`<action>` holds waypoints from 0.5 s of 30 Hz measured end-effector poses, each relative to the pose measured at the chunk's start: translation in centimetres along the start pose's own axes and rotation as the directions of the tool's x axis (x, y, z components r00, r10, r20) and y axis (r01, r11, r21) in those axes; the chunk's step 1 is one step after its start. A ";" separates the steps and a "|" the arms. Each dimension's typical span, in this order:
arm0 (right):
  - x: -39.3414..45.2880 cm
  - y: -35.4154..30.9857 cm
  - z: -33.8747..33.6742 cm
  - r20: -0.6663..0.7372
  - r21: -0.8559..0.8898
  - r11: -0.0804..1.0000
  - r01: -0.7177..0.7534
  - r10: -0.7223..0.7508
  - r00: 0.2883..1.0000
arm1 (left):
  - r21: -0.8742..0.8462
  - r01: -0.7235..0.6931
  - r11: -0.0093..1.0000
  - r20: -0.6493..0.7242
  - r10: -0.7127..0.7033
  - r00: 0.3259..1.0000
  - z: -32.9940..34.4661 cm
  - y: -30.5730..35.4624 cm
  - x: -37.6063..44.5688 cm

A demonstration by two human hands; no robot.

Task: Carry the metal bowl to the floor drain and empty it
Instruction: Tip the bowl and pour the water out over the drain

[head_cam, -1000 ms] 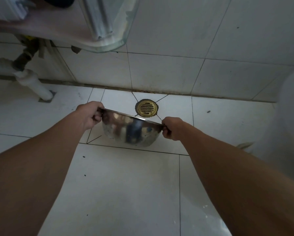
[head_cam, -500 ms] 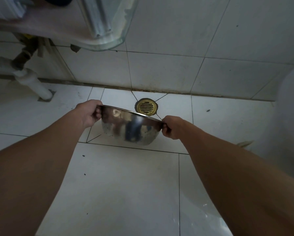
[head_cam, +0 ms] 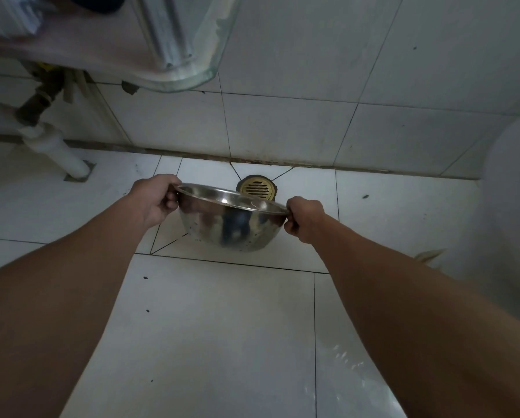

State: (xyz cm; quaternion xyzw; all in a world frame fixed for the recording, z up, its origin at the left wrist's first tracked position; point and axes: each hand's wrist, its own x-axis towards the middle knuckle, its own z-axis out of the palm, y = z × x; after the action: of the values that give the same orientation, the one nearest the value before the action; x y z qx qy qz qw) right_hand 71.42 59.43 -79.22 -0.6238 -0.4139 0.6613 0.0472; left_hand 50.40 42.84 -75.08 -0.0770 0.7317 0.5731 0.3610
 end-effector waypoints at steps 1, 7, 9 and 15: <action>0.1 0.0 -0.1 -0.003 -0.003 1.000 -0.005 0.005 1.000 | 0.008 0.003 1.000 0.000 -0.003 1.000 0.0 0.0 0.1; -0.2 0.3 -0.2 0.053 -0.056 0.990 -0.127 0.130 0.990 | 0.044 0.057 0.997 -0.010 -0.056 0.998 -0.3 -0.3 0.5; -0.3 0.2 -0.2 0.055 -0.060 0.988 -0.144 0.147 0.988 | 0.039 0.059 0.997 -0.002 -0.059 0.998 -0.4 -0.3 0.6; -0.3 -0.2 0.0 -0.030 -0.017 0.999 0.042 -0.042 0.999 | -0.008 -0.008 1.000 0.007 0.008 1.000 -0.3 0.2 0.2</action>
State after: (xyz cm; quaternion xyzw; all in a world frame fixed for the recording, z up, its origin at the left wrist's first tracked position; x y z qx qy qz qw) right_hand 71.36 59.37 -78.85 -0.6254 -0.4317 0.6470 0.0622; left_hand 49.99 42.71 -75.01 -0.0736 0.7285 0.5777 0.3608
